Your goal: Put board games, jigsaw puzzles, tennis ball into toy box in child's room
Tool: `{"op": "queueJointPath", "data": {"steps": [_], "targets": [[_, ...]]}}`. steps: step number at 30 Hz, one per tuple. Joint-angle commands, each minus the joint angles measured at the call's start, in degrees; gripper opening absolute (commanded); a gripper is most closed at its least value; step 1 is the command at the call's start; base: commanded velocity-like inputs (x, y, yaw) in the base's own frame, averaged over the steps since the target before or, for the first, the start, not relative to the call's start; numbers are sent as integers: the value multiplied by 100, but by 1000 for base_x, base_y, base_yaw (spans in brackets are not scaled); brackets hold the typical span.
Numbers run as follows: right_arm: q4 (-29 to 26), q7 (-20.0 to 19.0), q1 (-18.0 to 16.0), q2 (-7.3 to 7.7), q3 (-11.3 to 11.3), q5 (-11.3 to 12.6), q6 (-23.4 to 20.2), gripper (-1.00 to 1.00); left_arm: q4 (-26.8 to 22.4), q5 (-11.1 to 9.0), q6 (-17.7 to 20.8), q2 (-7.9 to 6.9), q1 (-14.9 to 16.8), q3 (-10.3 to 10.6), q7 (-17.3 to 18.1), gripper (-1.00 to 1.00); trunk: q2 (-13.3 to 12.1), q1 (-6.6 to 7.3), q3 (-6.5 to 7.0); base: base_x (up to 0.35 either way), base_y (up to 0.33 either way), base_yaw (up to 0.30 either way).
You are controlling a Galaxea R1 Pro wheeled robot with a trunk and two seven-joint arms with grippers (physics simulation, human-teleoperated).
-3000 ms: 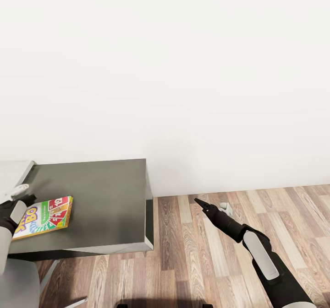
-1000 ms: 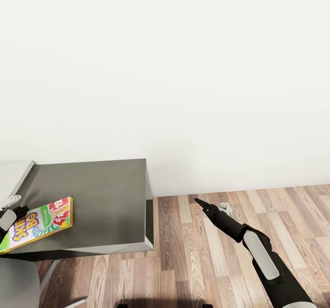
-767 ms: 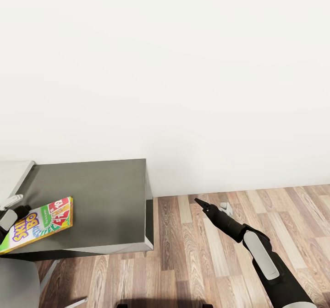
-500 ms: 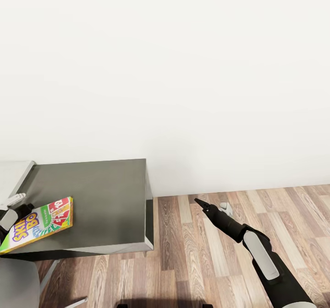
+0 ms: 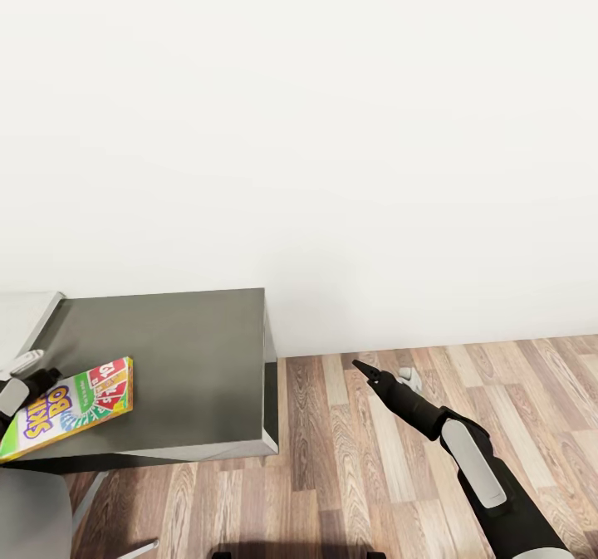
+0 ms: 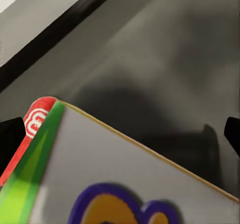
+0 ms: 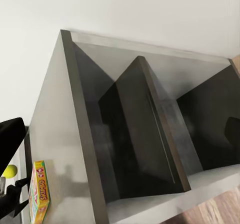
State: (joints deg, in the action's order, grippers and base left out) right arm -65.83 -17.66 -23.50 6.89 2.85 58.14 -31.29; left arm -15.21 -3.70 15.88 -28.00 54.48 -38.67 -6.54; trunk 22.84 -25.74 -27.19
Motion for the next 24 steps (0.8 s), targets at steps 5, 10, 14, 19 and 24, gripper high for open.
{"op": "queueJointPath", "data": {"steps": [5, 10, 14, 19, 24], "targets": [[0, -1, -4, -4, 5, 22, -18, 100, 43, -153, 153, 3, 1, -70, -15, 100, 8, -4, -8, 0, 0, 0], [0, -1, -4, -15, 5, 22, -18, 100, 29, -163, 179, 5, 1, -78, -13, 100, 8, -4, -8, 0, 0, 0], [0, -1, -5, -13, 5, 22, -18, 100, 22, -165, 179, 5, 1, -121, -11, 100, 8, -4, -8, 0, 0, 0], [0, -1, -5, -12, 5, 22, -18, 100, 18, -166, 185, 5, 1, -152, -14, 100, 8, -4, -8, 0, -45, 0], [0, -1, -5, -11, 5, 22, -18, 100, 18, -166, 187, 11, 1, -161, -12, 100, 8, -4, -8, 0, -134, 0]]}}
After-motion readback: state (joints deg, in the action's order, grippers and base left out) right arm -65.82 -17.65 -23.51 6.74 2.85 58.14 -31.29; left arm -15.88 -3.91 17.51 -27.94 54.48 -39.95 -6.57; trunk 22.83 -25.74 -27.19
